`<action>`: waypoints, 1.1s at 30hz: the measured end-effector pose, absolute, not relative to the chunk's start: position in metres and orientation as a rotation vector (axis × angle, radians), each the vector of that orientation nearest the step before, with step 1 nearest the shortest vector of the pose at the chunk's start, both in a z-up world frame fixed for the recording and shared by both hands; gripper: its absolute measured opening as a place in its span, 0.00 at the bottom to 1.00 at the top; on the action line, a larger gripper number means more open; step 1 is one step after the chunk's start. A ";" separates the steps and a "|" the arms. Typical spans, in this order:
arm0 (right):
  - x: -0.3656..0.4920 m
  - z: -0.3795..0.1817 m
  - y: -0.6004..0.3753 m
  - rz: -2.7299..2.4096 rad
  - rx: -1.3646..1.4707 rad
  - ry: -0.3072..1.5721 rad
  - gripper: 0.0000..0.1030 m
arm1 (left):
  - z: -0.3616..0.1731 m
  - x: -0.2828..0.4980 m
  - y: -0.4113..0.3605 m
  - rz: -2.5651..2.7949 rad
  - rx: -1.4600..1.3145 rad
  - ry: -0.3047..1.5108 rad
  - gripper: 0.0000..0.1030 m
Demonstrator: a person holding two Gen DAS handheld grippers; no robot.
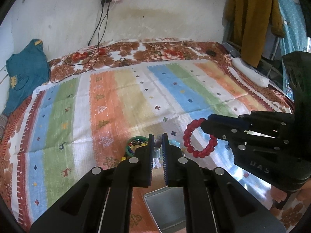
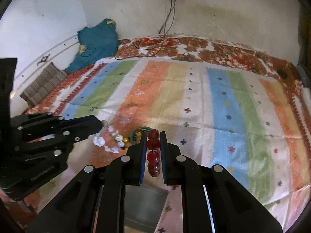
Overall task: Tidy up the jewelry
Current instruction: 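Carry the red bead bracelet into the silver tin and open the right gripper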
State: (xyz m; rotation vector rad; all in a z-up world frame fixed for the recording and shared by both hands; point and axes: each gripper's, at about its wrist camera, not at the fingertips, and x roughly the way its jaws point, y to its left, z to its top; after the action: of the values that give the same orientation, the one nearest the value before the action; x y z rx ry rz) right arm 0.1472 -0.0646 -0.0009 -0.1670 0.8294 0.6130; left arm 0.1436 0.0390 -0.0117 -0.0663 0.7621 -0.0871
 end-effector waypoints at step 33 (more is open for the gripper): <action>0.079 -0.003 -0.083 0.650 -0.187 0.841 0.14 | 0.008 0.066 0.016 -0.121 -0.065 0.714 0.08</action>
State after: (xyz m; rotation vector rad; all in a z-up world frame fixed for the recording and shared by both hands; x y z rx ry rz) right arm 0.0790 -0.0832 -0.0034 -0.1866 0.8414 0.6504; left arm 0.0659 0.0161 0.0083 -0.0646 0.7139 -0.1207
